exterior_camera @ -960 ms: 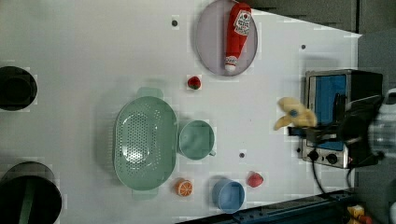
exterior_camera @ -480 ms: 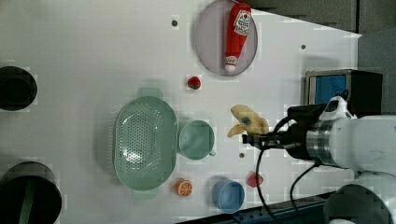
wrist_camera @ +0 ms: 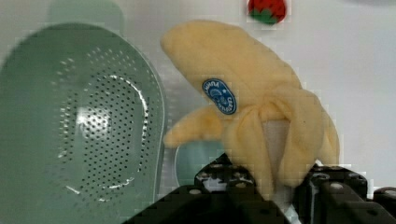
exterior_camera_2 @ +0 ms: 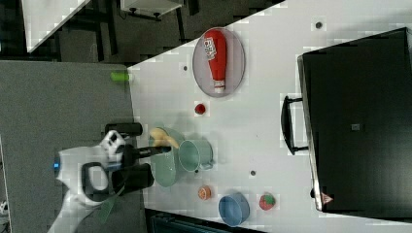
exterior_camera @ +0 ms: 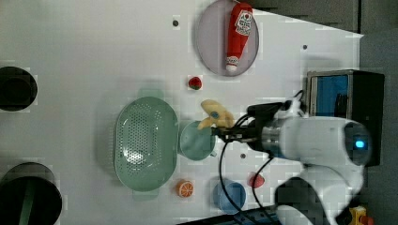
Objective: Pick Banana and place it in mug.
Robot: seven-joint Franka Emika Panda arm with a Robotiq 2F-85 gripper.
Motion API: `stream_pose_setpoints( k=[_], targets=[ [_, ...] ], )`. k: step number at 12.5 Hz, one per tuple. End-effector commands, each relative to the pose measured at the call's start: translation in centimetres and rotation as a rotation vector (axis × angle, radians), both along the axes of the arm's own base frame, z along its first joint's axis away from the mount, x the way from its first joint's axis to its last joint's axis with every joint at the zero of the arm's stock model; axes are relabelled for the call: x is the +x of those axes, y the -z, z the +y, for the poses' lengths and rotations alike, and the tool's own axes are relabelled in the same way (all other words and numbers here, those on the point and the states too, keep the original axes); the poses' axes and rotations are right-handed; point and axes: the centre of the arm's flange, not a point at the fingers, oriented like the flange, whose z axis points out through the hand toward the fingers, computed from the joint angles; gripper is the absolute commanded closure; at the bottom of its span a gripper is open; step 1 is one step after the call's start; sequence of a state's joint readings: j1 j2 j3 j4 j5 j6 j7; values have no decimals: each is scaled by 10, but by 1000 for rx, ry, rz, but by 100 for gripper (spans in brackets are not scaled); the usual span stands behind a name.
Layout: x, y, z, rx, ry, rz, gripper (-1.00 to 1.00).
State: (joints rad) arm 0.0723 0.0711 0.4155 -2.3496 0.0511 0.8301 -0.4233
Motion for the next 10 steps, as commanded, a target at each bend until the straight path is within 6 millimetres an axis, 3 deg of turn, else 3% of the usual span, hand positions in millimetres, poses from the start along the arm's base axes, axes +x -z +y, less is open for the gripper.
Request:
stream_pose_setpoints(
  k=[1, 3, 6, 9, 10],
  targets=[
    [7, 21, -16, 8, 124, 10, 37],
    [4, 36, -14, 4, 130, 45, 29],
    [2, 45, -12, 3, 129, 63, -36],
    [5, 29, -12, 8, 129, 30, -99],
    [7, 17, -14, 9, 134, 5, -100]
  ],
)
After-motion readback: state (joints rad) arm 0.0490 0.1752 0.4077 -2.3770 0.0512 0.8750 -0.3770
